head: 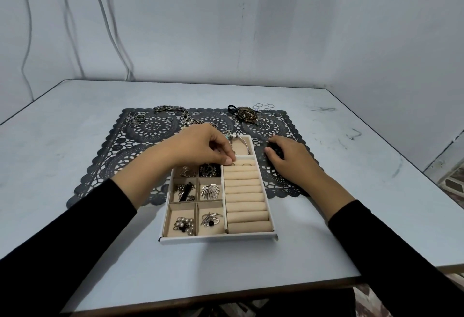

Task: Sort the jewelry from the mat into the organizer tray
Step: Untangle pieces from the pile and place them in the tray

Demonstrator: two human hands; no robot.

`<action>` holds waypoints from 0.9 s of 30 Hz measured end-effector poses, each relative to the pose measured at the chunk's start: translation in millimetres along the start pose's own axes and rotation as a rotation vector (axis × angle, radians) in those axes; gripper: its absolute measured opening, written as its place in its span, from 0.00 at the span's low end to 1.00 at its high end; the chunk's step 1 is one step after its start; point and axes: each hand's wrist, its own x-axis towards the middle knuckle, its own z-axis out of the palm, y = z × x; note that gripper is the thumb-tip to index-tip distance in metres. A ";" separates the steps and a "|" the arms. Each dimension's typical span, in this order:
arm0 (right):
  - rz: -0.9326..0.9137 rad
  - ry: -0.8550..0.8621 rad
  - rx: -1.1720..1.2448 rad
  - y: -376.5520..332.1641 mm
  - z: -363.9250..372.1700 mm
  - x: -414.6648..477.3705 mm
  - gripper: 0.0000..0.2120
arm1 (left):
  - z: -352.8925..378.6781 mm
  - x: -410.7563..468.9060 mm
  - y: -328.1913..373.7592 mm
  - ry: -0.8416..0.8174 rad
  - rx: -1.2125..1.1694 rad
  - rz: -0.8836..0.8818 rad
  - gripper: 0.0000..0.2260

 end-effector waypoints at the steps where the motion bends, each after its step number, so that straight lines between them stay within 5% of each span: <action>1: 0.000 -0.001 0.000 0.3 -0.4 0.0 0.16 | -0.8 -0.5 -1.0 -0.004 -0.001 0.007 0.05; 6: 0.018 0.005 0.026 0.0 -2.6 2.1 0.18 | -3.6 -1.4 -8.4 0.019 -0.096 0.066 0.06; 13: 0.032 0.044 0.028 1.6 -6.2 18.7 0.19 | 1.5 22.2 -21.8 0.378 -0.125 0.098 0.07; 27: 0.086 0.002 -0.043 26.4 6.0 90.3 0.21 | -25.8 119.1 -45.4 0.089 0.133 0.005 0.17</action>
